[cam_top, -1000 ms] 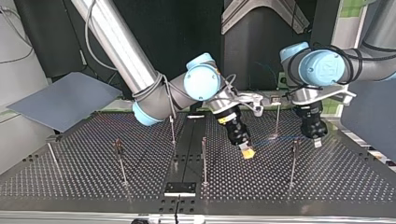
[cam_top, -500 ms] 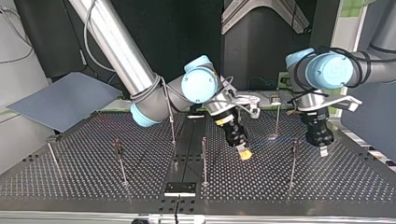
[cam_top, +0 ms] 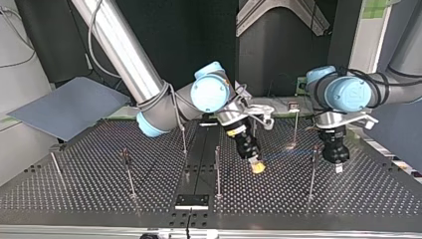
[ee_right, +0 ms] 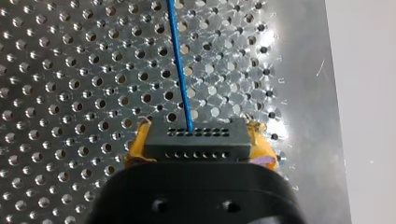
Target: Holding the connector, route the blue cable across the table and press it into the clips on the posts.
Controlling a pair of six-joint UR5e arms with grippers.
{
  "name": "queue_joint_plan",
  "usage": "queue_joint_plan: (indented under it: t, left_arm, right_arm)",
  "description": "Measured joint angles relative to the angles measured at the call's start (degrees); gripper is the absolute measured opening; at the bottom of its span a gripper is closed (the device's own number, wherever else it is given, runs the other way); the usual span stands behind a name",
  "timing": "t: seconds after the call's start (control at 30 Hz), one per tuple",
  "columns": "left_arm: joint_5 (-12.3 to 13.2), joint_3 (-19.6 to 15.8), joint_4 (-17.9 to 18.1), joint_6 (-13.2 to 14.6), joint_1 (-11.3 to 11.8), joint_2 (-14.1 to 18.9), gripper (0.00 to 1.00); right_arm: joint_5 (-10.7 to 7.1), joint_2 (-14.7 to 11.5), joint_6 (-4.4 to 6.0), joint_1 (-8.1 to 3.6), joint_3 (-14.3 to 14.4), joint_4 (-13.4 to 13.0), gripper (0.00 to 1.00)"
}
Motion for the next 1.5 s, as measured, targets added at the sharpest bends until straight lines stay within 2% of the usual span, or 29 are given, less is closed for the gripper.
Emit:
queue_joint_plan:
  t: [0.17, 0.53, 0.6, 0.63, 0.67, 0.7, 0.93, 0.97, 1.03, 1.07, 1.2, 1.5]
  left_arm:
    - [0.45, 0.35, 0.26, -0.08, 0.53, -1.11, 0.00]
    - [0.92, 0.46, 0.38, -0.11, 1.02, -1.23, 0.00]
    - [0.76, 0.44, 0.28, -0.03, 0.93, -1.21, 0.28]
    - [0.49, 0.43, 0.06, -0.04, 0.86, -1.20, 0.28]
    - [0.22, 0.42, -0.16, -0.08, 0.80, -1.20, 0.50]
    - [-0.09, 0.41, -0.46, -0.16, 0.72, -1.19, 0.65]
    - [-2.11, 0.40, -4.05, -1.33, 0.23, -0.93, 0.76]
    - [-2.16, 0.39, -4.53, -1.50, 0.19, -0.84, 0.83]
    - [-2.09, 0.39, -5.50, -1.86, 0.11, -0.45, 0.86]
    - [-2.00, 0.39, -5.96, -2.03, 0.07, -0.19, 1.00]
    - [-1.68, 0.26, -8.11, -2.56, -0.07, 1.55, 1.00]
    - [-1.04, -2.55, -13.34, -6.01, -0.50, 6.71, 1.00]
  right_arm:
    - [0.60, 0.06, -0.07, -0.28, -0.01, -0.11, 0.00]
    - [0.46, 0.09, -0.17, -0.41, -0.02, -0.23, 0.00]
    - [0.67, 0.09, -0.28, -0.41, -0.02, -0.21, 0.00]
    - [0.86, 0.10, -0.35, -0.41, -0.02, -0.21, 0.00]
    - [1.11, 0.09, -0.45, -0.42, -0.02, -0.21, 0.00]
    - [1.52, 0.09, -0.66, -0.41, -0.02, -0.18, 0.00]
    - [4.54, 0.04, -1.59, -0.22, -0.03, 0.07, 0.00]
    - [4.84, 0.03, -1.75, -0.17, -0.03, 0.11, 0.00]
    - [5.57, 0.02, -2.23, -0.07, -0.03, 0.20, 0.00]
    - [5.89, 0.02, -2.46, -0.03, -0.03, 0.23, 0.00]
    - [6.83, 0.00, -3.24, 0.08, -0.04, 0.31, 0.00]
    - [8.01, -0.14, -3.88, 0.27, -0.05, 0.54, 0.00]
